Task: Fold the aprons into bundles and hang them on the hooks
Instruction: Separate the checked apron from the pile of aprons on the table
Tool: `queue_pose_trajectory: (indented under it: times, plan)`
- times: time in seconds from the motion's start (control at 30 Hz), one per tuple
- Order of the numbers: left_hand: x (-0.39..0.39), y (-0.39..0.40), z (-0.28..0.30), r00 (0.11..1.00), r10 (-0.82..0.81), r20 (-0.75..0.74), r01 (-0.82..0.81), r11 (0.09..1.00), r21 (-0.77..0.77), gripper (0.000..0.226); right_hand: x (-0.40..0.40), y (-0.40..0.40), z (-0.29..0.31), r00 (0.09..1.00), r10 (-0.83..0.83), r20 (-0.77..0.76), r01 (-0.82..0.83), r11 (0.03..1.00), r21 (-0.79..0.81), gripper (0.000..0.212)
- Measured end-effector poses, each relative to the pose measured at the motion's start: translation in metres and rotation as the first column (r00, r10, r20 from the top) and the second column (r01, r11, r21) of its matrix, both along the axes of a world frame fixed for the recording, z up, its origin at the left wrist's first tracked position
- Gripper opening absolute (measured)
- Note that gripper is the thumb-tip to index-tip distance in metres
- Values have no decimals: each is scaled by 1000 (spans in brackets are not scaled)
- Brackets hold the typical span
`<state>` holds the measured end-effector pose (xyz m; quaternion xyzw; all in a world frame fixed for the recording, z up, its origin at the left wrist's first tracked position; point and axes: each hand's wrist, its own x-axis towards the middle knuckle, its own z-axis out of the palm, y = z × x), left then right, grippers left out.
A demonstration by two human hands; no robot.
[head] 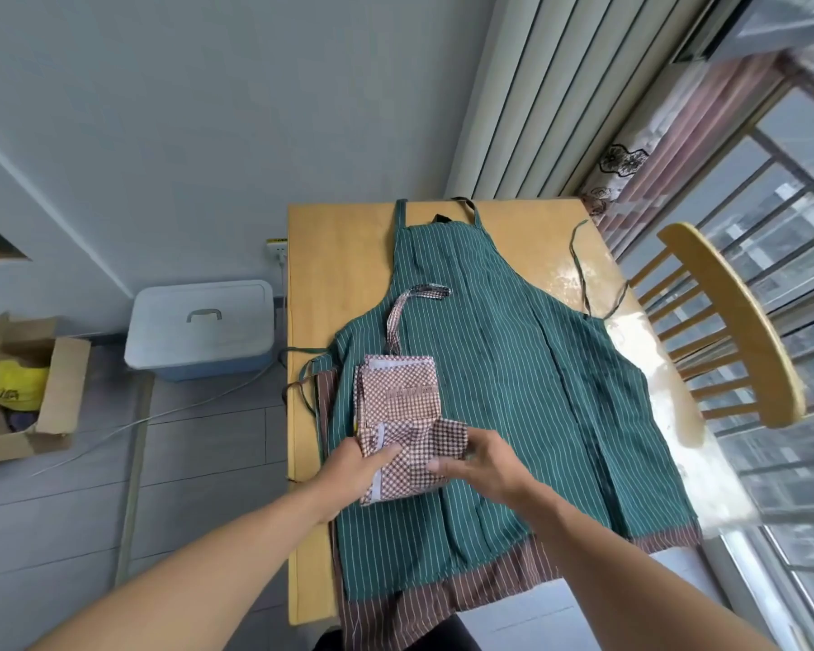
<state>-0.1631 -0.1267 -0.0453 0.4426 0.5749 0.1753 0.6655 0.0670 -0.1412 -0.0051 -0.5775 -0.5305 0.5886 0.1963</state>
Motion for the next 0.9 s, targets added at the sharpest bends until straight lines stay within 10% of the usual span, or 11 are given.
queue_pose_trajectory:
  times: [0.13,0.63,0.9]
  plan:
    - [-10,-6,-14,998,39,40,-33,990,-134,30,5,-11,-27,956,223,190,-198,970,-141,16]
    - [-1,39,-14,972,156,-176,-167,985,-51,34,-10,0,-68,987,-152,62,162,953,-257,34]
    - [-3,62,-37,976,80,-200,-103,989,-103,55,-16,19,-92,926,-119,357,203,957,-208,28]
